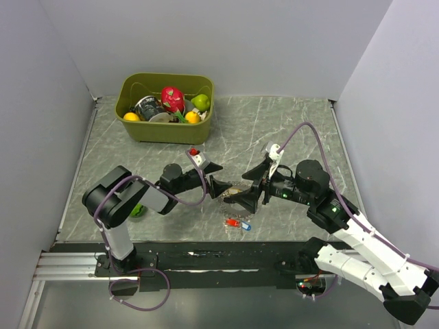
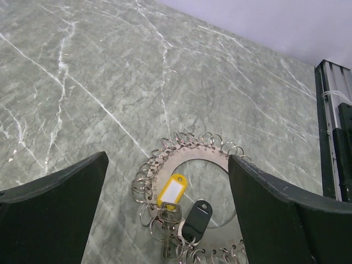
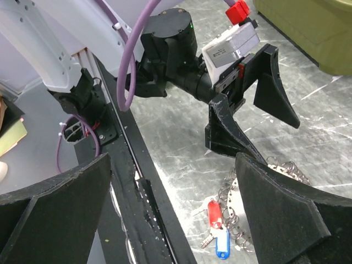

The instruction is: Put the keys on the keyring

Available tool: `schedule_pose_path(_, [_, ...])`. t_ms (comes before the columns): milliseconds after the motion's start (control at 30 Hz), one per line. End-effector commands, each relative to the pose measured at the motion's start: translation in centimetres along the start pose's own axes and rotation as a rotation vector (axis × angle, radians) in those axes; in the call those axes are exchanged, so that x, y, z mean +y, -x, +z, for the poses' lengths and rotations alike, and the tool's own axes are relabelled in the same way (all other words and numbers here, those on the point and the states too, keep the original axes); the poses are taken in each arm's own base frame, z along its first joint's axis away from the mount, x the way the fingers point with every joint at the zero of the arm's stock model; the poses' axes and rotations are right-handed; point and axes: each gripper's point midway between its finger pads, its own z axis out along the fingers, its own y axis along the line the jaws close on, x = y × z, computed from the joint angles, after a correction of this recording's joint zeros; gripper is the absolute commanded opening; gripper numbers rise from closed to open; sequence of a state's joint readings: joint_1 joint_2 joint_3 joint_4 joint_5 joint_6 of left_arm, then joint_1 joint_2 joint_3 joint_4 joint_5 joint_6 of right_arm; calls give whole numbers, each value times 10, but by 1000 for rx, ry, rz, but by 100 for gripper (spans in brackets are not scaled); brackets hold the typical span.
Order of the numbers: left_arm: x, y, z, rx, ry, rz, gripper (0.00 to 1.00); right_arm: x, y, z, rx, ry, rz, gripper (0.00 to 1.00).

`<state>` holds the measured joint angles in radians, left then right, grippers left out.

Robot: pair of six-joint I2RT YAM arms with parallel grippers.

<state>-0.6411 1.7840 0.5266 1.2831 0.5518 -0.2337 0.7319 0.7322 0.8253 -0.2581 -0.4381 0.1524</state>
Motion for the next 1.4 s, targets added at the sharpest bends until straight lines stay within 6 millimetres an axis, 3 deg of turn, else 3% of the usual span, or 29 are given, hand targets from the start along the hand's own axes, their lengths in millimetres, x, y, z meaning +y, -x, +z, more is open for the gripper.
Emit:
schedule_pose_path(0, [-8,36,-4,-115,-21,39,96,-1,8,-2,-35,-5,-14,100])
schedule_pose_path(267, [-14,63,-17,-167,9,57,96,-3,2,2,-32,-6,-5,100])
schedule_pose_path(533, [5,85,-43,-146,219,90,96,-9,-10,6,-16,-21,7,100])
schedule_pose_path(567, [4,97,-48,-168,240,101,96,-10,-11,6,-16,-23,7,100])
schedule_pose_path(600, [9,89,-52,-124,279,82,96,-9,-11,6,-16,-21,8,100])
schedule_pose_path(667, [13,104,-61,-130,341,91,96,-11,-16,7,-12,-25,9,100])
schedule_pose_path(733, [13,100,-67,-74,370,88,96,-14,-18,7,-17,-38,10,100])
schedule_pose_path(800, [14,116,-79,-103,427,84,96,-17,-21,8,-16,-48,10,100])
schedule_pose_path(833, [16,109,-85,-61,454,60,96,-19,-22,8,-14,-56,14,100])
schedule_pose_path(900, [15,125,-96,-87,497,61,96,-20,-25,8,-10,-63,16,100])
schedule_pose_path(933, [15,116,-102,-40,519,38,96,-20,-25,8,-11,-64,17,100])
schedule_pose_path(1100, [3,133,-122,-37,548,9,96,-23,-31,5,-2,-82,23,100])
schedule_pose_path(1133, [2,142,-130,-69,577,-4,96,-24,-32,4,1,-93,25,100])
schedule_pose_path(1367, [10,155,-178,-170,778,-99,96,-38,-37,-8,-34,-194,55,100])
